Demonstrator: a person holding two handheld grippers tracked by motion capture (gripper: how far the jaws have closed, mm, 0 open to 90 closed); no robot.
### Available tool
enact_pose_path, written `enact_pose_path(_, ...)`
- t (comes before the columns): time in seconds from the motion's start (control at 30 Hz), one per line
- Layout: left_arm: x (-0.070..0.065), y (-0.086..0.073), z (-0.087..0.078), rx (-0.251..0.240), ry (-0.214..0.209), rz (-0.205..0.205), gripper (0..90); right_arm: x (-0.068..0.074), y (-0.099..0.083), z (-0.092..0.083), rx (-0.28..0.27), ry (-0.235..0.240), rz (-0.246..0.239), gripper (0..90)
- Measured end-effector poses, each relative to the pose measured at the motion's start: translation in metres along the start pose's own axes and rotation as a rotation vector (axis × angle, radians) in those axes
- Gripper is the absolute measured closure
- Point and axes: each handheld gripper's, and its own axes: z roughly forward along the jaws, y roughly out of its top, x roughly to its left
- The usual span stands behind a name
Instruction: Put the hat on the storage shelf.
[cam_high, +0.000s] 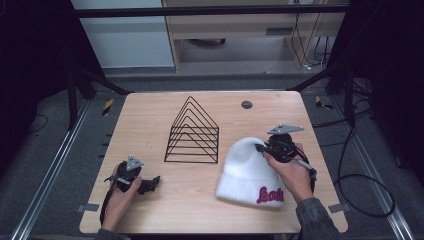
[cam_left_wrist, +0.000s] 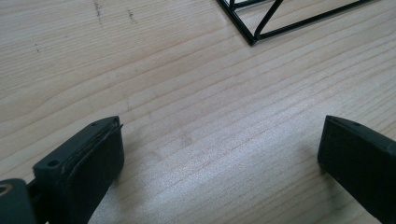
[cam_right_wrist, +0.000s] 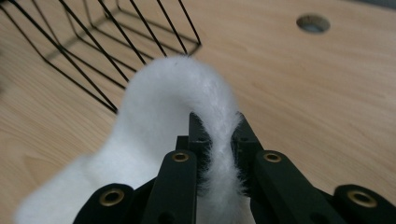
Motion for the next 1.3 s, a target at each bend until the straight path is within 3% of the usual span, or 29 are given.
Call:
enact_pose_path(0.13,-0.003,0.002,-0.008,-0.03,0.006,-0.01,4.6,0.013,0.005,-0.027,-0.103,0.02,-0.012,83.1)
enact_pose_path(0.23,-0.006,0.01,-0.02,-0.071,0.002,0.004,3.9,0.023,0.011,-0.045,-0.138,0.024,-0.041,83.2)
enact_pose_path(0.47,-0.018,0.042,-0.056,-0.17,-0.012,0.089,3.5,0.034,0.042,-0.07,-0.103,0.024,-0.101,83.1)
enact_pose_path(0.73,-0.023,0.073,-0.087,-0.216,-0.03,0.137,3.3,0.03,0.084,-0.079,-0.014,0.034,-0.156,83.0)
enact_pose_path(0.97,-0.028,0.098,-0.107,-0.246,-0.056,0.176,3.5,0.027,0.121,-0.096,-0.062,0.04,-0.165,83.0)
enact_pose_path(1.0,-0.029,0.108,-0.113,-0.245,-0.054,0.199,3.5,0.027,0.129,-0.099,-0.061,0.038,-0.176,83.0)
enact_pose_path(1.3,-0.034,0.143,-0.126,-0.265,-0.08,0.244,4.0,0.032,0.167,-0.105,-0.051,0.054,-0.204,83.0)
